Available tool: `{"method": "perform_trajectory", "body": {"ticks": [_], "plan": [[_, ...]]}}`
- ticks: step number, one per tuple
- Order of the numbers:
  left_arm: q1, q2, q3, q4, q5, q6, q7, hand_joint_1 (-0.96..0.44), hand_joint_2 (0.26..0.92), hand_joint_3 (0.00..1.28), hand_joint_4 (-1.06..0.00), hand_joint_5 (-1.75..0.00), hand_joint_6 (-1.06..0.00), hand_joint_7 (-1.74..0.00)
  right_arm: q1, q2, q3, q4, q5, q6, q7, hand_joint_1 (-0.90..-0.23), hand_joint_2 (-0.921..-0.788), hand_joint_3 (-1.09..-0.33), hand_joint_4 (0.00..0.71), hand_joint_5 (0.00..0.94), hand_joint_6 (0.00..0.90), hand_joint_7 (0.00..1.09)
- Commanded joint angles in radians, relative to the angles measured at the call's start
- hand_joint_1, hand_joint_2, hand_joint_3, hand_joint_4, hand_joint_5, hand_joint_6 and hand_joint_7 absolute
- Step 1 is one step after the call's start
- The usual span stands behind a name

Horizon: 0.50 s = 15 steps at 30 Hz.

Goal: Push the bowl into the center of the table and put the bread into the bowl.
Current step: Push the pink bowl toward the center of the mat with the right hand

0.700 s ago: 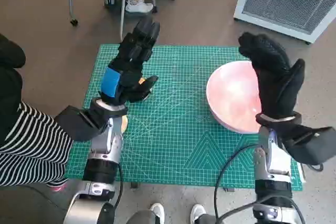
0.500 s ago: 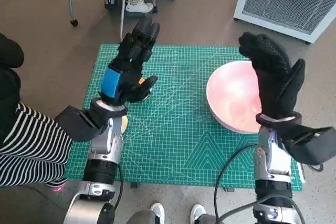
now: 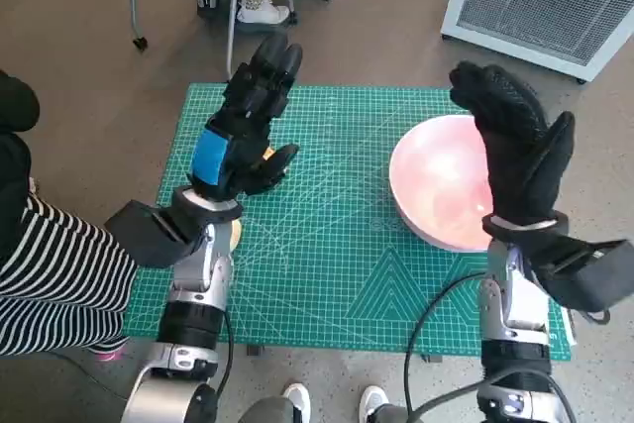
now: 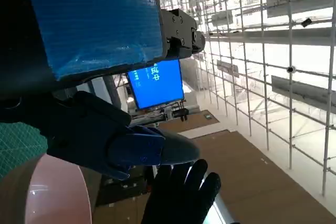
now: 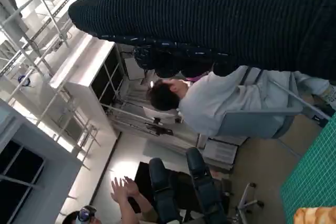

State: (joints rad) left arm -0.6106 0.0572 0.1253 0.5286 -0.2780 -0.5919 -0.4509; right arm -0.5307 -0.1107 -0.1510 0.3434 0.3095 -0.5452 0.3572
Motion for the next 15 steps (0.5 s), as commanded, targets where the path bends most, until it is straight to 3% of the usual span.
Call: {"method": "perform_trajectory", "body": {"ticks": [1,9,15], "plan": [[0.007,-0.005,-0.002,-0.007,-0.001,0.000,0.003,-0.50,0.921,0.30,-0.08,0.00,-0.12,-0.15,0.023,-0.004,0.006,0.005,-0.012,0.017,0.007,-0.648,-0.921,-0.673,0.154,0.001,0.105,0.39],[0.009,-0.005,0.000,0.000,0.006,-0.009,0.009,-0.50,0.921,0.30,-0.09,0.00,-0.11,-0.16,0.028,-0.021,0.004,0.006,-0.012,0.018,0.019,-0.643,-0.921,-0.679,0.154,0.001,0.095,0.39],[0.009,-0.005,0.001,0.010,0.010,-0.017,0.012,-0.49,0.921,0.30,-0.09,0.00,-0.10,-0.18,0.029,-0.076,-0.049,0.034,0.012,0.006,0.032,-0.649,-0.921,-0.682,0.148,0.000,0.088,0.39]]}}
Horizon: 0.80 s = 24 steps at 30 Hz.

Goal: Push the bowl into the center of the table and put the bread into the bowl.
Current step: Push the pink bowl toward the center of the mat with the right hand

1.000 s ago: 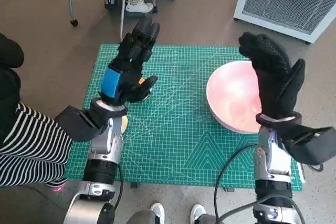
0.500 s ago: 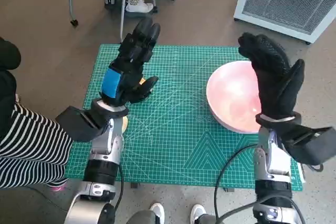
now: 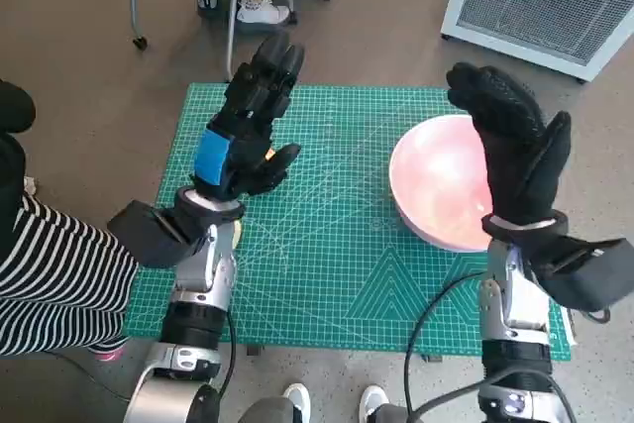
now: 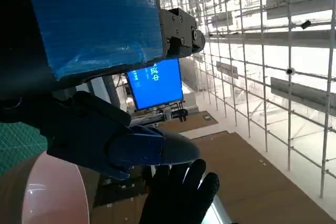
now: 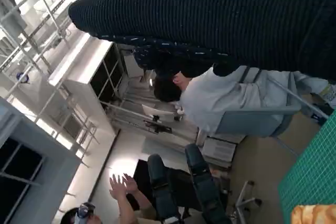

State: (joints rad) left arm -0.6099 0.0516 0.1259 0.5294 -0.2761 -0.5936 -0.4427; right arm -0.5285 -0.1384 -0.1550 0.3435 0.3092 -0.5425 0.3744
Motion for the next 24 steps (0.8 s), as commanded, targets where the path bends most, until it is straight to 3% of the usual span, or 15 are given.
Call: {"method": "perform_trajectory", "body": {"ticks": [1,6,10,17,24], "plan": [[0.008,0.001,0.001,0.011,0.008,-0.017,0.004,-0.49,0.921,0.30,-0.09,0.00,-0.10,-0.18,0.025,-0.057,-0.056,0.043,0.016,-0.001,0.016,-0.650,-0.921,-0.683,0.145,0.000,0.084,0.39],[0.005,0.001,0.004,0.022,0.007,-0.026,0.003,-0.49,0.921,0.30,-0.09,0.00,-0.10,-0.19,0.015,-0.092,-0.114,0.102,0.003,-0.033,-0.019,-0.646,-0.921,-0.696,0.136,0.000,0.073,0.38],[-0.002,0.004,0.009,0.043,0.010,-0.038,0.004,-0.48,0.921,0.30,-0.09,0.00,-0.10,-0.19,0.004,-0.116,-0.165,0.173,-0.034,-0.075,-0.092,-0.646,-0.921,-0.735,0.123,0.000,0.049,0.39],[-0.012,0.006,0.014,0.073,0.013,-0.059,0.008,-0.49,0.921,0.31,-0.08,0.00,-0.09,-0.20,-0.039,-0.166,-0.202,0.361,-0.094,-0.127,-0.194,-0.652,-0.921,-0.789,0.115,0.000,0.005,0.38],[-0.018,0.009,0.014,0.085,0.018,-0.069,0.017,-0.49,0.921,0.30,-0.09,0.00,-0.09,-0.21,-0.078,-0.199,-0.213,0.547,-0.115,-0.127,-0.255,-0.622,-0.921,-0.827,0.109,0.000,-0.001,0.36]]}}
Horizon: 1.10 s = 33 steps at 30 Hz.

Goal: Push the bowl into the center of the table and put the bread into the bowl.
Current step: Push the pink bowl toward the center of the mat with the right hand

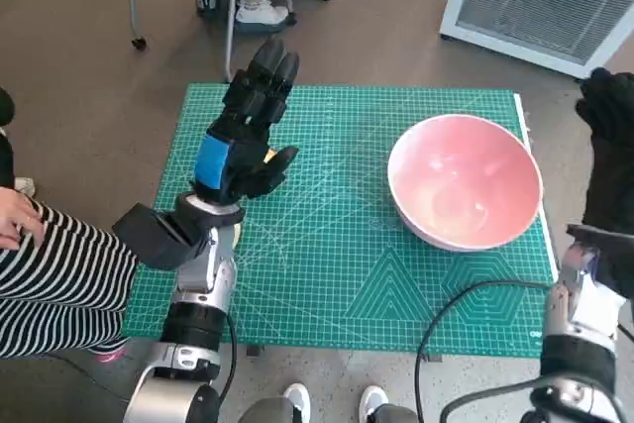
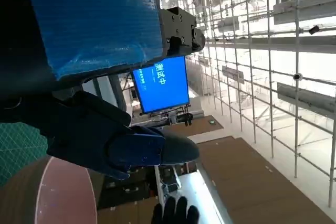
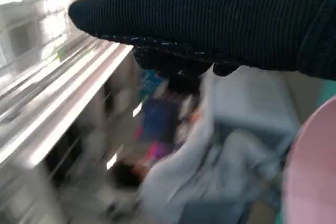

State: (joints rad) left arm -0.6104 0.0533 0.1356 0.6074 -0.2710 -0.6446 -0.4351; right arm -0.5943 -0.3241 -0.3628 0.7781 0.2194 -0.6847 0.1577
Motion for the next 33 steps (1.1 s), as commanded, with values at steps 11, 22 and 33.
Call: {"method": "perform_trajectory", "body": {"ticks": [11,22,33], "plan": [[-0.016,0.012,0.000,0.012,0.021,-0.027,0.022,-0.50,0.921,0.30,-0.09,0.00,-0.09,-0.22,-0.072,-0.010,-0.017,0.349,-0.007,0.101,-0.027,-0.556,-0.921,-0.882,0.102,0.000,0.001,0.35],[-0.013,0.024,0.006,0.024,0.022,-0.034,0.018,-0.50,0.921,0.30,-0.09,0.00,-0.08,-0.23,-0.107,0.036,-0.022,0.454,-0.002,0.180,-0.005,-0.572,-0.921,-0.880,0.096,0.000,0.013,0.33],[-0.002,0.036,0.006,0.008,0.015,-0.021,0.009,-0.50,0.921,0.29,-0.10,0.00,-0.08,-0.24,-0.150,0.115,-0.048,0.479,0.040,0.259,0.056,-0.589,-0.921,-0.835,0.081,0.002,0.052,0.25]]}}
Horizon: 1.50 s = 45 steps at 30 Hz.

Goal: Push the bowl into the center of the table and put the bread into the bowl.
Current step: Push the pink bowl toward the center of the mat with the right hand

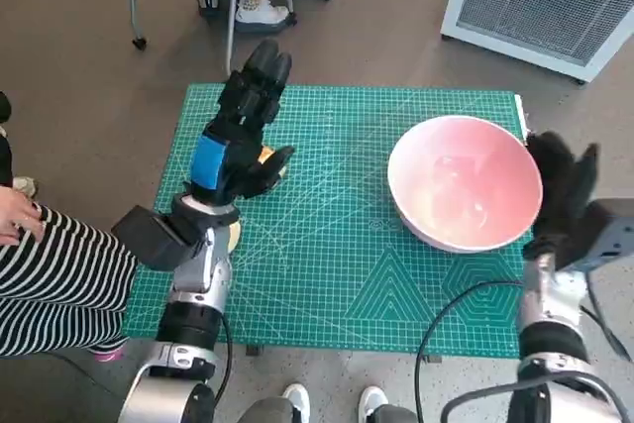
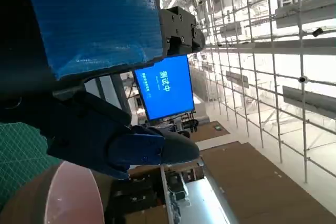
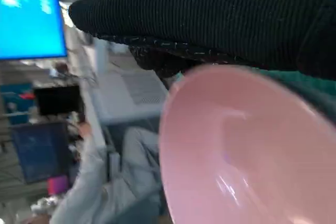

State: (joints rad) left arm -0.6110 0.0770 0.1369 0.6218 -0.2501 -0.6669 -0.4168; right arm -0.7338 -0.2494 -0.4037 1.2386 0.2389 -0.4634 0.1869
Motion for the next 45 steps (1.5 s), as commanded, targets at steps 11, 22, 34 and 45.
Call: {"method": "perform_trajectory", "body": {"ticks": [11,22,34,45], "plan": [[0.011,0.019,0.013,-0.027,-0.020,0.022,-0.023,-0.50,0.921,0.29,-0.10,0.00,-0.08,-0.24,-0.053,0.109,-0.002,0.013,0.017,0.044,0.074,-0.588,-0.921,-0.842,0.081,0.001,0.062,0.24],[0.031,0.027,0.019,-0.054,-0.030,0.032,-0.027,-0.51,0.921,0.28,-0.10,0.00,-0.08,-0.24,-0.104,0.163,-0.013,0.028,0.026,0.074,0.092,-0.575,-0.921,-0.855,0.071,0.000,0.059,0.22],[0.043,0.027,0.028,-0.058,-0.039,0.031,-0.033,-0.51,0.921,0.28,-0.09,0.00,-0.08,-0.23,-0.145,0.201,-0.018,0.044,0.042,0.118,0.090,-0.567,-0.921,-0.881,0.056,0.000,0.061,0.20],[0.057,0.017,0.021,-0.072,-0.022,0.027,-0.017,-0.51,0.921,0.28,-0.09,0.00,-0.09,-0.23,-0.135,0.160,-0.009,0.021,0.028,0.101,0.109,-0.554,-0.921,-0.887,0.054,0.002,0.067,0.17]]}}
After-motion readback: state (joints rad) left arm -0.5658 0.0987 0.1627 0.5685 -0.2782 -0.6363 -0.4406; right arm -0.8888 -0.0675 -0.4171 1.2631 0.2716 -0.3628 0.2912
